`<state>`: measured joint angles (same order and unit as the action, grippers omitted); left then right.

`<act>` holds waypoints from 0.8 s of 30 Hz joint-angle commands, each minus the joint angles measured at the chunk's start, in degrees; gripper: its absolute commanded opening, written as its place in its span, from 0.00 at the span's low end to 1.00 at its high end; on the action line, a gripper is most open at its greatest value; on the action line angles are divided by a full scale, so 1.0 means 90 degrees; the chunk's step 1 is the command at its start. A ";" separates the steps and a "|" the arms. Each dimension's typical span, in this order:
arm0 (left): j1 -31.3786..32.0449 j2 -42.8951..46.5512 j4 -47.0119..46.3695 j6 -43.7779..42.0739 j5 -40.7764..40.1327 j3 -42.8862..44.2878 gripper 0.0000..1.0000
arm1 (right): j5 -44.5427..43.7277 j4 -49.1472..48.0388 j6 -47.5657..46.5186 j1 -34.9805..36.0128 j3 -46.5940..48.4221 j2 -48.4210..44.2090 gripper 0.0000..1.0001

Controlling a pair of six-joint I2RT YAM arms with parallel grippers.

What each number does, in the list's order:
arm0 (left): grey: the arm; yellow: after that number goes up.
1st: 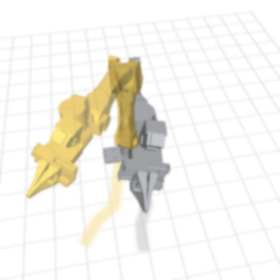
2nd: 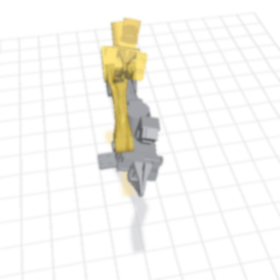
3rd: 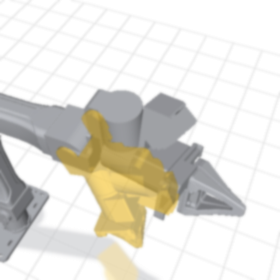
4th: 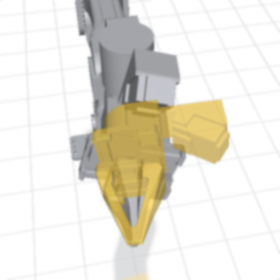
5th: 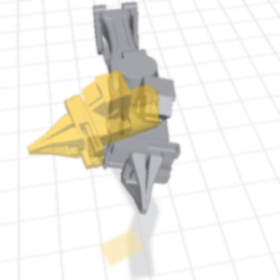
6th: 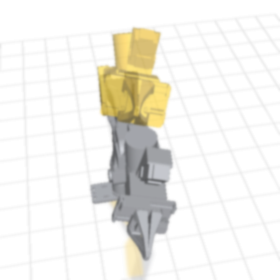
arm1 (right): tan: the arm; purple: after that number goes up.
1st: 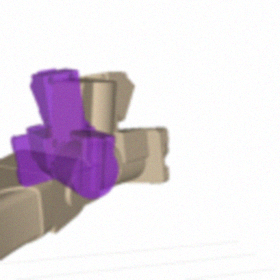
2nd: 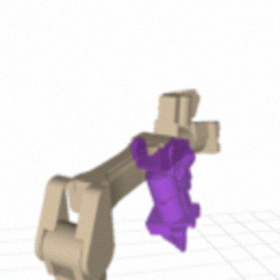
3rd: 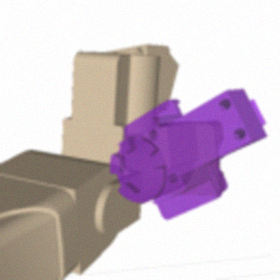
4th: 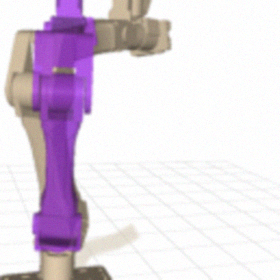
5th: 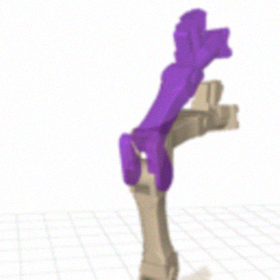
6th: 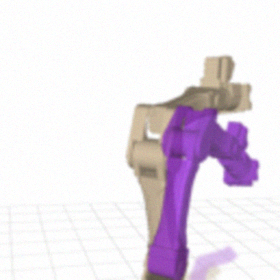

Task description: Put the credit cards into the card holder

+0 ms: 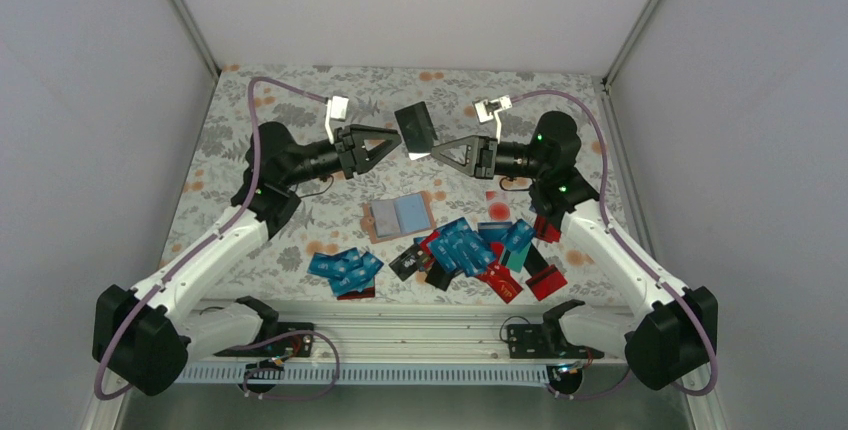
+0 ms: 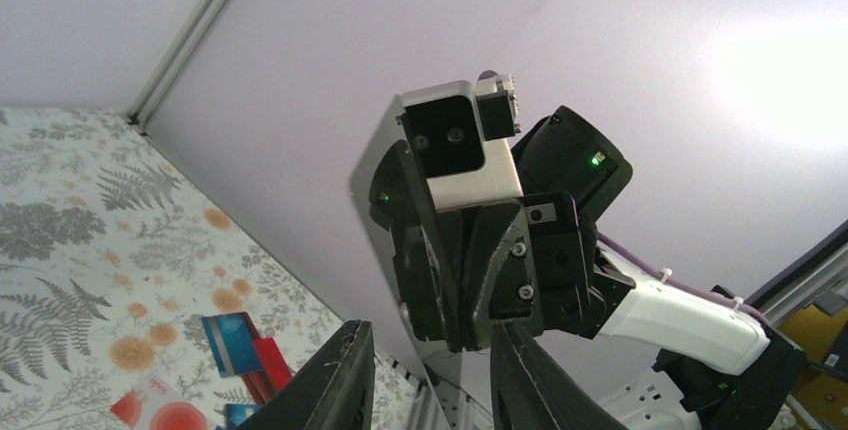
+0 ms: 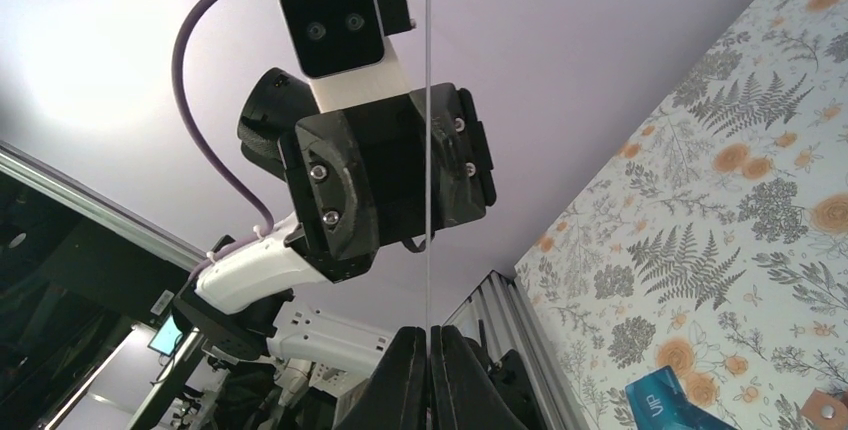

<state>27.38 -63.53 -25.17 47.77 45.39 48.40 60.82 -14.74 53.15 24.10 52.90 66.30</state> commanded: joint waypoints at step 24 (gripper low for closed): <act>0.0162 -0.0552 -0.0879 0.0292 0.0152 0.0022 0.12 | 0.0185 0.0108 -0.0272 0.0076 0.0399 0.0194 0.04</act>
<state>28.51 -68.27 -30.37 50.43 46.28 48.40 61.36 -13.87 52.10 24.47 54.68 68.01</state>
